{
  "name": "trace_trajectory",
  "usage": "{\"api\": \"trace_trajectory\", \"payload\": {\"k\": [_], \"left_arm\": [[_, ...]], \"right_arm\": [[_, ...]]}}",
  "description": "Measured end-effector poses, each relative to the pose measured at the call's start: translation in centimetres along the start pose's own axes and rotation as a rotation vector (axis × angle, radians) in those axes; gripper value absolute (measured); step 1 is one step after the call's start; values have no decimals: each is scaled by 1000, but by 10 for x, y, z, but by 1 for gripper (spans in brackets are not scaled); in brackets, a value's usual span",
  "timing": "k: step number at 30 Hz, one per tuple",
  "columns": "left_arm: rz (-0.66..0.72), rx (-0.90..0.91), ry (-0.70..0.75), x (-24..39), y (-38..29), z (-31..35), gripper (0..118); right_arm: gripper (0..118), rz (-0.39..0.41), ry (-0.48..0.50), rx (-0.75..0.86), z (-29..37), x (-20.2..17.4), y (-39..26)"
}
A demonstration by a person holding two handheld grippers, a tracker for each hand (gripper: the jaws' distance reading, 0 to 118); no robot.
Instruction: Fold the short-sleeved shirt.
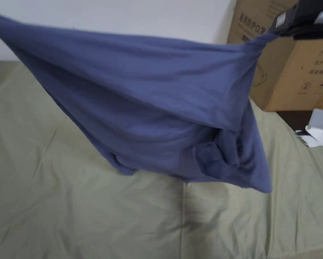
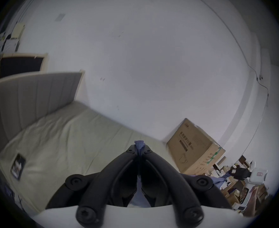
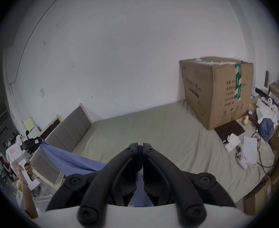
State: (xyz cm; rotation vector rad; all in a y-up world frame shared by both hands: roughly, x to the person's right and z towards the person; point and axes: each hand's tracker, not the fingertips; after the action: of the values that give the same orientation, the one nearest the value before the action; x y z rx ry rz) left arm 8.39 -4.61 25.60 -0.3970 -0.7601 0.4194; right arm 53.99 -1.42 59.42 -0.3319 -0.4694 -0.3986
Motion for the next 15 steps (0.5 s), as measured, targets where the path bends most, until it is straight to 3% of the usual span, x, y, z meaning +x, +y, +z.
{"api": "trace_trajectory", "payload": {"k": [8,12,15], "left_arm": [[-145,44,74,62,90,-60,1],[-184,45,139,81,116,-100,1],[-190,58,156,91,130,-127,1]], "right_arm": [[5,14,-72,79,-24,-25,86],[5,82,-144,124,-51,-39,118],[5,90,-186,147,-73,-45,138]]}}
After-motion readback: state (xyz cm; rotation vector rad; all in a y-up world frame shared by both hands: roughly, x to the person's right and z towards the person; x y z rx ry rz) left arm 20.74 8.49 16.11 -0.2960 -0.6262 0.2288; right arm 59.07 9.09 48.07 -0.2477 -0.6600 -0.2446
